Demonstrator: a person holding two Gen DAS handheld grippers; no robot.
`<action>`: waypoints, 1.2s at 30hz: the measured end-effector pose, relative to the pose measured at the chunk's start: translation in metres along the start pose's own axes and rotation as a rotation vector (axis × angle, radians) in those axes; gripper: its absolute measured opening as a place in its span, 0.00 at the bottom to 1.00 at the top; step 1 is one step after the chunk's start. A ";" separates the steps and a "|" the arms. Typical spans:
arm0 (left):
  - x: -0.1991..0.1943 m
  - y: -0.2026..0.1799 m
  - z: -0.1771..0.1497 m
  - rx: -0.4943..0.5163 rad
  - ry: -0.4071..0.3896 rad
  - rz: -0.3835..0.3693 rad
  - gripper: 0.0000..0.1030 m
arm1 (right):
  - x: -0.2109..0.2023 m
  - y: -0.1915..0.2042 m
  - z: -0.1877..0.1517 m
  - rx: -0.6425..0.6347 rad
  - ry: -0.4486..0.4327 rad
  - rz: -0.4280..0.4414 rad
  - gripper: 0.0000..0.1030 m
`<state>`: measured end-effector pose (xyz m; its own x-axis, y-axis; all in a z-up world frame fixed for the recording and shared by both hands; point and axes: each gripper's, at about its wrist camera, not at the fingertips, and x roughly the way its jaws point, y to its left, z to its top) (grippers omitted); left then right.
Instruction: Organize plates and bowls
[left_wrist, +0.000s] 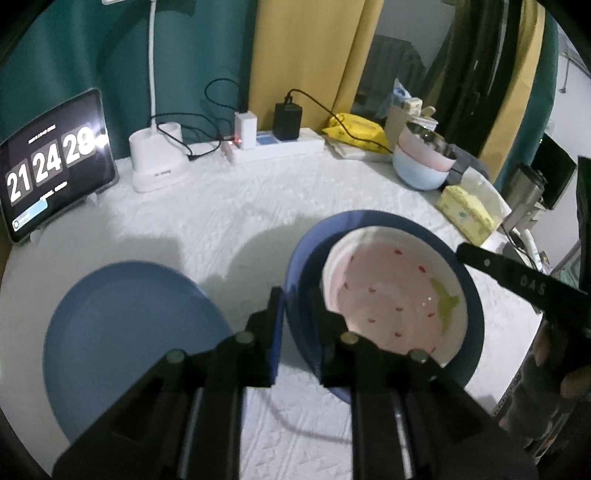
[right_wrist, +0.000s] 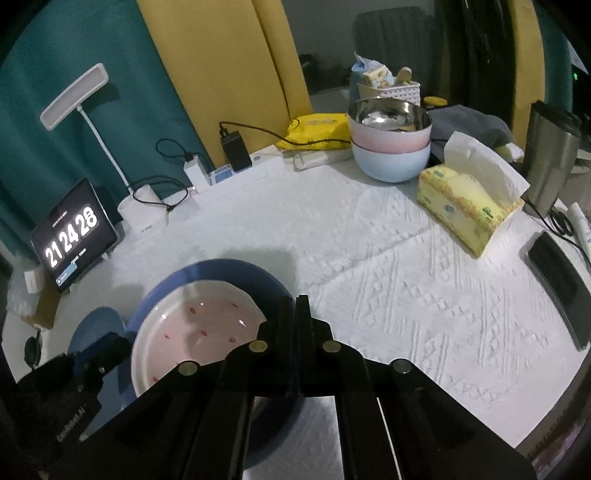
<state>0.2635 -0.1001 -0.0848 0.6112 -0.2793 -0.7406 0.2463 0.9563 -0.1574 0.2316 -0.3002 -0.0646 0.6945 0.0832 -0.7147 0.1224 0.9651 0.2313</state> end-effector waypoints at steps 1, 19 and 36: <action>0.002 -0.001 -0.001 -0.002 0.012 0.002 0.15 | 0.000 -0.002 -0.001 0.000 0.000 0.003 0.03; 0.013 0.001 -0.011 -0.048 0.046 0.012 0.18 | 0.014 -0.020 -0.021 -0.002 0.072 0.010 0.42; 0.015 -0.007 -0.010 -0.025 -0.004 0.002 0.10 | 0.016 -0.018 -0.025 0.067 0.054 0.111 0.09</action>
<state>0.2629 -0.1104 -0.1012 0.6151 -0.2773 -0.7381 0.2261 0.9588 -0.1718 0.2230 -0.3102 -0.0963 0.6674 0.2033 -0.7164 0.0952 0.9308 0.3528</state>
